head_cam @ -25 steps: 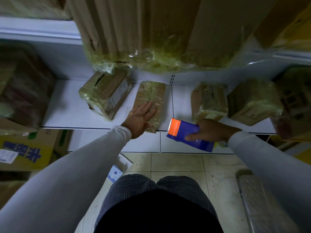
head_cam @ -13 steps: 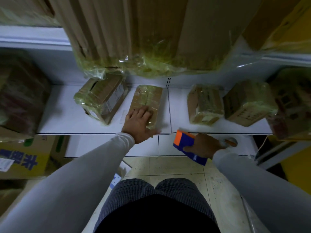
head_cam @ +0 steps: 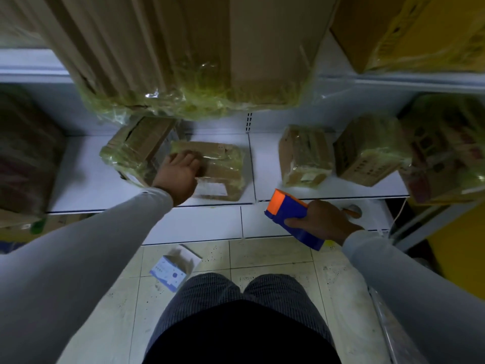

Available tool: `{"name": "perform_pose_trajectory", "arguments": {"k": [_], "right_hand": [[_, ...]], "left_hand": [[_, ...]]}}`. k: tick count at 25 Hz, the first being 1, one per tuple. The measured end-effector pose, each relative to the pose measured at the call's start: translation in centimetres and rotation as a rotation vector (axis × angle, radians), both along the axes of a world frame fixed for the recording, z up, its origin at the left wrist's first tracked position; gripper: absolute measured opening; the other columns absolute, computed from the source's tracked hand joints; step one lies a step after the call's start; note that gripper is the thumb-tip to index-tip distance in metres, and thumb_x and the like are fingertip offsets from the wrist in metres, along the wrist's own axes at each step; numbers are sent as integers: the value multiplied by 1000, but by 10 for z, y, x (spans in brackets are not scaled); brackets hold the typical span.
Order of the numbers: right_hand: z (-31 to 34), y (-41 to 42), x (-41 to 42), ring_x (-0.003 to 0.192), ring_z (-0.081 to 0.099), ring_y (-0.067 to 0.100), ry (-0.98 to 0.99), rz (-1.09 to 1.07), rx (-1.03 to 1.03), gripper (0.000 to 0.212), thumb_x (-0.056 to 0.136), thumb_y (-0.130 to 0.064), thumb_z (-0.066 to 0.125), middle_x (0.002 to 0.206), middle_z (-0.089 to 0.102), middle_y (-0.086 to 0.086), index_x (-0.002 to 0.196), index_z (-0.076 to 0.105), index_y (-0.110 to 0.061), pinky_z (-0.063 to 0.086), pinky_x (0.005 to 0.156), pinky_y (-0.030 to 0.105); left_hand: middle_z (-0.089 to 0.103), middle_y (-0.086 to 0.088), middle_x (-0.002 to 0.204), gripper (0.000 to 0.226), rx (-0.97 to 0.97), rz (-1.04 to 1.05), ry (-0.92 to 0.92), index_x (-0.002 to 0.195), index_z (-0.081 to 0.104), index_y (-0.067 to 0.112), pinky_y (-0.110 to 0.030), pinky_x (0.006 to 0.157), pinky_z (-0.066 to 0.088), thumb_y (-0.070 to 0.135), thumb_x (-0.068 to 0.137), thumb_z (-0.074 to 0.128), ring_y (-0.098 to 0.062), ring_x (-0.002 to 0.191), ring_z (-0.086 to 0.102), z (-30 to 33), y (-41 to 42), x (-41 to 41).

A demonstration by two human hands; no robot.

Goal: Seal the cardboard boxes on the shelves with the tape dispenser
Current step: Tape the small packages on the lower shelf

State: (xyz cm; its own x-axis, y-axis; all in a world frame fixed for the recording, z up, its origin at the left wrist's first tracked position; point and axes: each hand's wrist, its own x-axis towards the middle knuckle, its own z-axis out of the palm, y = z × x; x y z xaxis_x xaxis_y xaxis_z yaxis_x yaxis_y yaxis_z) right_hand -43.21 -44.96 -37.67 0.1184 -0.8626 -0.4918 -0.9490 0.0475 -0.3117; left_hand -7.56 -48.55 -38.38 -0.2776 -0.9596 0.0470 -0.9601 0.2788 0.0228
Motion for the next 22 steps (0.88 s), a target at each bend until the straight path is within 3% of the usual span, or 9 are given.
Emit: {"name": "perform_pose_trajectory", "arguments": {"k": [3, 6, 8, 11, 16, 19, 22], "right_hand": [[-2, 3, 1, 55, 58, 14, -24, -16, 21, 49, 77, -63, 70, 59, 58, -3, 66, 55, -18, 39, 51, 25], [-6, 4, 3, 56, 60, 13, -42, -21, 29, 50, 74, -67, 69, 59, 60, -4, 66, 56, -20, 38, 51, 24], [-5, 3, 3, 55, 60, 11, -63, -16, 22, 50, 74, -67, 70, 58, 60, -5, 65, 57, -20, 36, 49, 23], [-2, 4, 0, 54, 60, 10, -137, -3, 44, 47, 74, -65, 72, 59, 61, -5, 64, 58, -21, 36, 48, 22], [4, 4, 1, 62, 65, 13, -197, 20, 44, 43, 77, -61, 73, 68, 68, -1, 70, 63, -19, 40, 52, 22], [10, 5, 9, 68, 67, 15, -262, 36, 46, 39, 79, -56, 73, 76, 71, 0, 81, 66, -18, 43, 57, 23], [15, 7, 16, 74, 68, 18, -325, 50, 60, 35, 81, -51, 73, 82, 72, 0, 90, 67, -17, 50, 64, 29]], "left_hand": [[53, -13, 123, 51, 16, 183, 36, 116, 55, 8, -45, 92, 37, 50, 88, 44, -32, 114, 47, 3, 2, -33], [44, -11, 136, 87, 95, 292, 120, 133, 41, 9, -48, 96, 35, 76, 77, 41, -31, 123, 41, -5, 3, -77], [39, -10, 141, 92, 171, 354, 109, 137, 36, 12, -51, 99, 31, 78, 73, 44, -31, 128, 35, -8, 4, -94], [41, -9, 136, 74, 144, 269, 60, 130, 41, 13, -50, 100, 31, 61, 76, 58, -31, 127, 35, -11, 7, -93], [38, -16, 145, 59, 182, -85, 270, 126, 52, 6, -38, 113, 27, 24, 74, 72, -34, 133, 35, -7, 11, -49], [31, -18, 149, 58, 188, -122, 331, 128, 52, 4, -34, 113, 29, 7, 74, 71, -35, 135, 35, -9, 19, -27], [26, -15, 153, 60, 207, -165, 335, 134, 48, 6, -28, 115, 21, 1, 77, 66, -32, 140, 29, -12, 21, -20]]}}
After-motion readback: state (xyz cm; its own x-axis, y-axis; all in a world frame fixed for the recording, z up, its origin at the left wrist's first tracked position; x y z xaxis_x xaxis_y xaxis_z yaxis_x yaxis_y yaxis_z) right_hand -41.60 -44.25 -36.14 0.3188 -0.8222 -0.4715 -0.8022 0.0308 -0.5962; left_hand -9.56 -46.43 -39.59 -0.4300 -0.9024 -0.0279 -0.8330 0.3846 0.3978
